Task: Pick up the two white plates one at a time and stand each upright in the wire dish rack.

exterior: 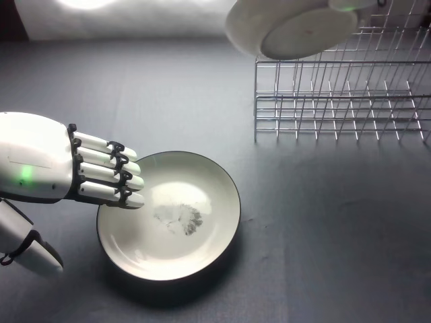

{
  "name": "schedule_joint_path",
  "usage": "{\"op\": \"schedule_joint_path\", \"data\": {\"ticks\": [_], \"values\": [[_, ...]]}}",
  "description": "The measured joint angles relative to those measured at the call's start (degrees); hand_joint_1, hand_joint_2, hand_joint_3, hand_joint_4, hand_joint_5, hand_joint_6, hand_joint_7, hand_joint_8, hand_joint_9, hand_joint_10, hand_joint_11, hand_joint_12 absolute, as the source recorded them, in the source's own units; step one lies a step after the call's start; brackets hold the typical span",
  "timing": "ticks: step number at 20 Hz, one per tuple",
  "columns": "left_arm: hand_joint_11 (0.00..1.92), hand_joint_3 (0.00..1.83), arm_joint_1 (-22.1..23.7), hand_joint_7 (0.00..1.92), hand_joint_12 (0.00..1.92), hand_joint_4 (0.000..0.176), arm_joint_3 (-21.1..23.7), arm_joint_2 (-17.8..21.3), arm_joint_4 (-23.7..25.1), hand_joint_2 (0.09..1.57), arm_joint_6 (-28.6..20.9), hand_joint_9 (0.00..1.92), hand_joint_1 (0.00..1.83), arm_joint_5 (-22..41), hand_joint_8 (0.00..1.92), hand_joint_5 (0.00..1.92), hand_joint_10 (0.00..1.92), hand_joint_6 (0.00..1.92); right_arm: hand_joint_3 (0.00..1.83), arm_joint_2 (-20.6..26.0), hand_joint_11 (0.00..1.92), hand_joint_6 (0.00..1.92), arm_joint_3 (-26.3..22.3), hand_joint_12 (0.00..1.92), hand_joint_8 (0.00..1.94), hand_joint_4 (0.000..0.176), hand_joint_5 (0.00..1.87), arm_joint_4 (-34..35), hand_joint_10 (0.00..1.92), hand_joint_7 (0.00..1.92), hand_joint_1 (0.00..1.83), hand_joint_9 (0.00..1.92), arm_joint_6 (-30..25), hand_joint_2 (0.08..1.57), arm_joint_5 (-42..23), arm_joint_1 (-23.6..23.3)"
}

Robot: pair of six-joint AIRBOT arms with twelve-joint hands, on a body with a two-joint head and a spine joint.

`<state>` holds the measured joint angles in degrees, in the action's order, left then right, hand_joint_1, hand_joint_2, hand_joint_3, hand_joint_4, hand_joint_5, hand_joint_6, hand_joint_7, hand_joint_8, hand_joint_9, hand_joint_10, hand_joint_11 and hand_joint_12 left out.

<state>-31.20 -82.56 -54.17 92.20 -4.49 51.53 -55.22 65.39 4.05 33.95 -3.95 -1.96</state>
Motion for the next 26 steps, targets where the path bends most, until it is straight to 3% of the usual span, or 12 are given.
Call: {"op": "schedule_joint_path", "data": {"ticks": [12,17,26], "values": [[0.00,0.00,-1.18,0.00,0.00,0.000,-1.01,-0.96,-0.09,1.10,-0.52,0.00,0.00,-1.40,0.00,0.04,0.00,0.00,0.00,-0.07,0.96,0.94,4.81,1.14,0.79,0.000,0.97,-4.52,0.99,1.07,1.39,1.07,-0.17,1.07,6.69,-0.59],[0.00,0.00,-1.49,0.00,0.00,0.000,-1.01,-0.96,-0.11,1.09,-0.50,0.00,0.00,-1.60,0.00,0.04,0.00,0.00,0.00,-0.13,0.96,0.97,6.23,1.13,0.82,0.000,0.95,-4.35,0.99,1.05,1.39,1.07,-0.24,1.07,5.92,0.24],[0.01,0.00,-1.90,0.00,0.01,0.000,-2.27,-1.53,-0.46,1.10,-0.52,0.00,0.00,-1.70,0.00,0.04,0.00,0.01,0.00,0.28,0.97,0.94,8.24,1.11,0.81,0.000,0.97,-4.87,1.00,1.05,1.39,1.07,-0.24,1.07,2.91,7.74]]}}
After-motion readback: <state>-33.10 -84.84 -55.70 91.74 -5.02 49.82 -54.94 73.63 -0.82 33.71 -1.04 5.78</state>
